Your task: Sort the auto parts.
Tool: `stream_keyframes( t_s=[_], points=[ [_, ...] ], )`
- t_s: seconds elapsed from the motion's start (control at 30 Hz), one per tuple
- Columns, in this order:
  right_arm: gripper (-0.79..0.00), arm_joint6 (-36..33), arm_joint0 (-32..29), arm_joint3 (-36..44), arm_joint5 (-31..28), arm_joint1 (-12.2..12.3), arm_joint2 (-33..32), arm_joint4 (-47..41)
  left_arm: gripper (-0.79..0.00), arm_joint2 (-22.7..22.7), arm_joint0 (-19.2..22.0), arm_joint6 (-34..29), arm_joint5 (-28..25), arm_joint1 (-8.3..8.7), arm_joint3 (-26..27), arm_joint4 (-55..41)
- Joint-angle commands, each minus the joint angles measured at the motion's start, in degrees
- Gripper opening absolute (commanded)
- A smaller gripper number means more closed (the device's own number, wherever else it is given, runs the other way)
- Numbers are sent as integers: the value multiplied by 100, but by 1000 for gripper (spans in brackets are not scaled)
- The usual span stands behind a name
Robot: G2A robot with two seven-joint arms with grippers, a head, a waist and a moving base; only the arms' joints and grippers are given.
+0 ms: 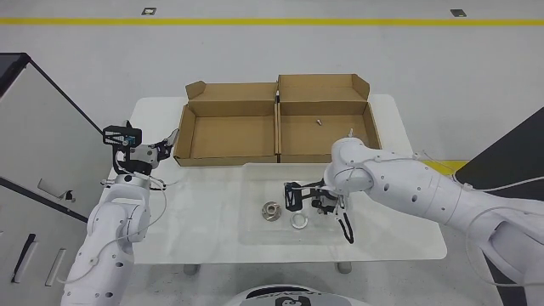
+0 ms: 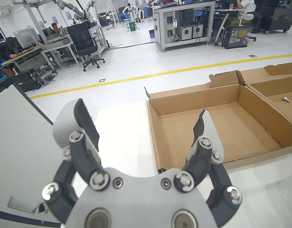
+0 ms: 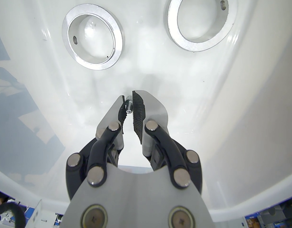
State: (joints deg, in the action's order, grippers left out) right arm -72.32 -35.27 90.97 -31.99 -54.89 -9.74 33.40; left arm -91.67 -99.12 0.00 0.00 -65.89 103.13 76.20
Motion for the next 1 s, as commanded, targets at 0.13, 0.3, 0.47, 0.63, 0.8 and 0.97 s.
stream_keyframes(
  t_s=[0.13, 0.3, 0.47, 0.63, 0.8, 0.97],
  points=[
    [-785, 12, 103, 72, -12, 22, 0, -166, 0, 0, 0, 0, 0, 0, 0, 0],
    [-785, 132, 434, 461, -131, 186, 0, -588, 0, 0, 0, 0, 0, 0, 0, 0],
    [-785, 280, 833, 973, -279, 484, 0, -988, 0, 0, 0, 0, 0, 0, 0, 0],
    [-785, 559, 1093, 1432, -557, 859, -141, -1325, 0, 0, 0, 0, 0, 0, 0, 0],
    [-785, 692, 1110, 1537, -690, 1001, -217, -1400, 0, 0, 0, 0, 0, 0, 0, 0],
    [-785, 692, 1110, 1537, -690, 1001, -217, -1400, 0, 0, 0, 0, 0, 0, 0, 0]
  ],
)
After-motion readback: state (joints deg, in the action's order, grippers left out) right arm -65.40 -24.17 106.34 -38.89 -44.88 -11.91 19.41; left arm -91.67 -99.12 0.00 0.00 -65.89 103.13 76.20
